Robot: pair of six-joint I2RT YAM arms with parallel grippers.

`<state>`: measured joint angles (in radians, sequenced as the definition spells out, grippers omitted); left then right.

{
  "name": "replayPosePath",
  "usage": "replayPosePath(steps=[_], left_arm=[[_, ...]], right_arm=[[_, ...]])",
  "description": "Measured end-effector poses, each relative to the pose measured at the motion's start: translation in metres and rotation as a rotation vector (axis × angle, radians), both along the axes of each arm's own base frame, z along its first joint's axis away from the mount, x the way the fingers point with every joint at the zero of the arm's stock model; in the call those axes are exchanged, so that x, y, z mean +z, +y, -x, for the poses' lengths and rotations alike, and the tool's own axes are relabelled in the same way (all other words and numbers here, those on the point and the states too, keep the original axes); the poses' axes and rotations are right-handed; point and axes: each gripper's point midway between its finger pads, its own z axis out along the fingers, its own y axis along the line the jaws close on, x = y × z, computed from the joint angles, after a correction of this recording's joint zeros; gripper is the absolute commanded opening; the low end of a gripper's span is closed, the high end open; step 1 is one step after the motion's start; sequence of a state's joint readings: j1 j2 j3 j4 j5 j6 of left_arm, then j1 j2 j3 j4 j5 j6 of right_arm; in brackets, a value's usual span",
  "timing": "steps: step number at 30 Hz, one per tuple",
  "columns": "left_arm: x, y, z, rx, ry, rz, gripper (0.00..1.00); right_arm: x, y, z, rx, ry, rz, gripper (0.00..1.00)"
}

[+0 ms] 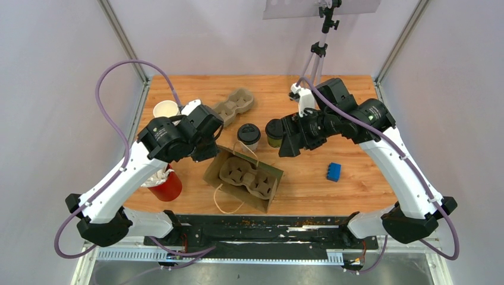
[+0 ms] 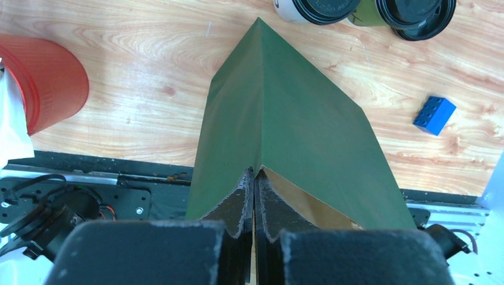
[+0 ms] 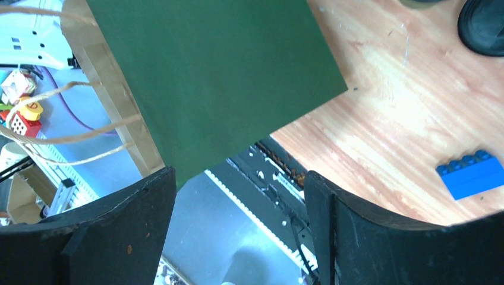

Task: Pack the takeout coffee

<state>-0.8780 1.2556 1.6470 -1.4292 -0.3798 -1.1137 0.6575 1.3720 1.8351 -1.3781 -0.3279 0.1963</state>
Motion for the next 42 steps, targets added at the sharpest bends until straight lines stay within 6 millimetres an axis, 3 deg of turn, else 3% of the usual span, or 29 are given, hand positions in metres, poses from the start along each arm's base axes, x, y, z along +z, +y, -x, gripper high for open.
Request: replayPosePath(steps=[5,13,21,26,28,30,31,32,36,42], left_arm=[[0.006,0.001,0.0,0.041,0.003,0.033,0.0],[0.013,0.001,0.005,0.075,0.026,0.064,0.02],[-0.006,0.001,0.01,0.104,0.086,0.049,0.13],[-0.013,0.0,0.009,0.11,0.094,0.044,0.33],[-0.015,0.0,0.008,0.103,0.085,0.04,0.46],[-0.016,0.004,0.006,0.093,0.067,0.021,0.68],[-0.016,0.008,0.004,0.092,0.053,0.006,0.9],[-0.015,0.011,0.002,0.091,0.037,-0.006,0.99],[-0.01,0.025,0.0,0.095,-0.015,-0.022,1.0],[-0.007,0.033,0.008,0.068,-0.068,0.044,1.0]], right_arm=[[-0.004,-0.006,0.015,0.007,0.082,0.005,0.77],[0.017,0.003,0.037,0.033,0.18,-0.093,0.7],[-0.022,0.003,0.05,-0.029,0.351,-0.058,0.69],[-0.038,0.005,0.049,-0.048,0.37,-0.032,0.69],[-0.039,0.006,0.045,-0.057,0.354,-0.024,0.7],[-0.034,0.008,0.037,-0.062,0.324,-0.022,0.72],[-0.028,0.01,0.032,-0.064,0.302,-0.027,0.73],[-0.021,0.013,0.025,-0.063,0.277,-0.036,0.74],[0.006,0.024,-0.003,-0.056,0.151,-0.077,0.79],[0.019,0.015,-0.035,-0.105,0.007,-0.076,0.81]])
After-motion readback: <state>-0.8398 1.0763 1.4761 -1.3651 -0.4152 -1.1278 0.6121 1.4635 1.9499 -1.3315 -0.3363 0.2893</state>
